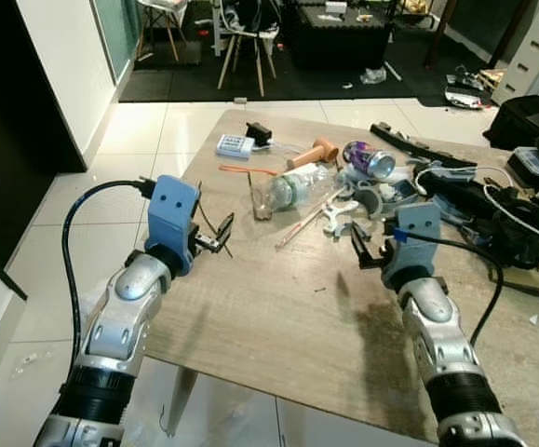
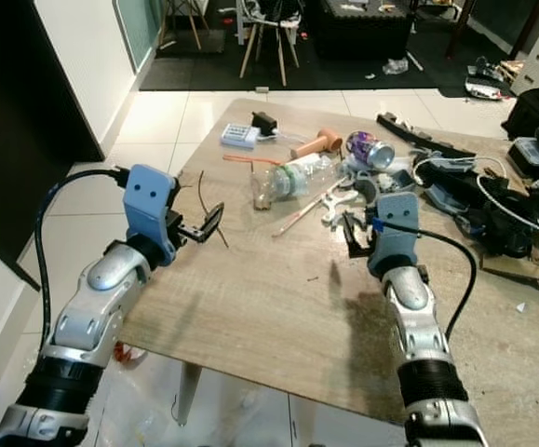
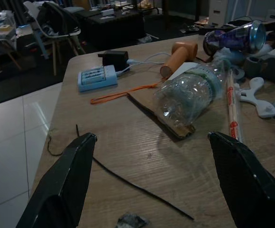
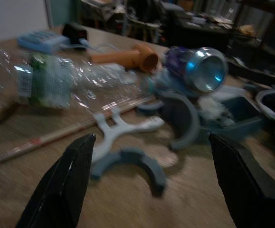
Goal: Picking trash to rubbish bin
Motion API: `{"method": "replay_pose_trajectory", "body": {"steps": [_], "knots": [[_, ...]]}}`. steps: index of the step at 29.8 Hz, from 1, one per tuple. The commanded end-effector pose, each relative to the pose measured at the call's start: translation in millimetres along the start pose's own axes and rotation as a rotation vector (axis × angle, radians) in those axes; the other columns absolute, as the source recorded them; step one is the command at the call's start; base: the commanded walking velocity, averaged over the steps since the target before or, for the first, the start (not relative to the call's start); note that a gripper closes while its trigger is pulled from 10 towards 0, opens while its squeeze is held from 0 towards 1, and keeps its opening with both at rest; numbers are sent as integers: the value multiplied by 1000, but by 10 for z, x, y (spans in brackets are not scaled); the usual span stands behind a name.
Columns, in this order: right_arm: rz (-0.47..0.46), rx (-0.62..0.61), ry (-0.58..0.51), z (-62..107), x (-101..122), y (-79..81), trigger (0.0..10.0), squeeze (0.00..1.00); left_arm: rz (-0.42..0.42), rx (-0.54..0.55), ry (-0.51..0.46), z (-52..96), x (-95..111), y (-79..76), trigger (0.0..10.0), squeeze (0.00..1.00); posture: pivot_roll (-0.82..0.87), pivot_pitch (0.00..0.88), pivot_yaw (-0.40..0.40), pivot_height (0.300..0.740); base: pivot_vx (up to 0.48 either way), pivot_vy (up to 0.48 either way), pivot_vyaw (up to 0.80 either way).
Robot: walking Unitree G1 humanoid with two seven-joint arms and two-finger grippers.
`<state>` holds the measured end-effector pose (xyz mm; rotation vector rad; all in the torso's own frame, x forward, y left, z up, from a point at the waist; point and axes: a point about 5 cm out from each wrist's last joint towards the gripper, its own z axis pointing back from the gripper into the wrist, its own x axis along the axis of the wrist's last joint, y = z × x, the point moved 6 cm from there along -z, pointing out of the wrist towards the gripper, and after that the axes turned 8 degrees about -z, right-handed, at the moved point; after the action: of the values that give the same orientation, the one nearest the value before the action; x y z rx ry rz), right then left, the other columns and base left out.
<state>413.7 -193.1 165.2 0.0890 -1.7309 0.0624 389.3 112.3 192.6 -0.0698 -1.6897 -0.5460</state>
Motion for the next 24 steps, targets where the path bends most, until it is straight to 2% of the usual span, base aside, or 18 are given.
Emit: {"method": "replay_pose_trajectory", "body": {"steps": [1,2,4,5,10,13,16,18,24], "knots": [[-13,3,5,7,-33,-31,10000,929,-27,-22,16,1,-35,-25,10000,0,8,162,35,740,0,0,0],[-21,11,3,-15,-29,-29,10000,145,-31,-32,10,2,-20,-39,10000,0,12,170,36,740,0,0,0],[-26,17,2,-29,-26,-28,10000,145,-33,-40,6,4,-8,-48,10000,0,13,174,36,740,0,0,0],[-35,38,-3,-61,-12,-21,10000,0,-30,-69,-17,17,48,-94,10000,0,21,187,38,740,0,0,0],[-34,49,4,-112,-7,-33,10000,0,-17,-169,-71,73,170,-236,10000,0,28,209,39,740,0,0,0],[-28,58,9,-148,-8,-45,10000,0,-26,-284,-117,160,271,-407,10000,0,36,227,38,740,0,0,0],[-24,58,10,-157,-8,-54,10000,0,-21,-326,-139,193,326,-476,10000,0,39,232,39,740,0,0,0],[-17,55,12,-169,-5,-80,10000,0,-20,-389,-166,234,418,-591,10000,0,42,239,41,740,0,0,0],[-10,53,17,-173,-12,-110,10000,0,-26,-418,-165,250,434,-661,10000,0,48,260,50,740,0,0,0]]}}
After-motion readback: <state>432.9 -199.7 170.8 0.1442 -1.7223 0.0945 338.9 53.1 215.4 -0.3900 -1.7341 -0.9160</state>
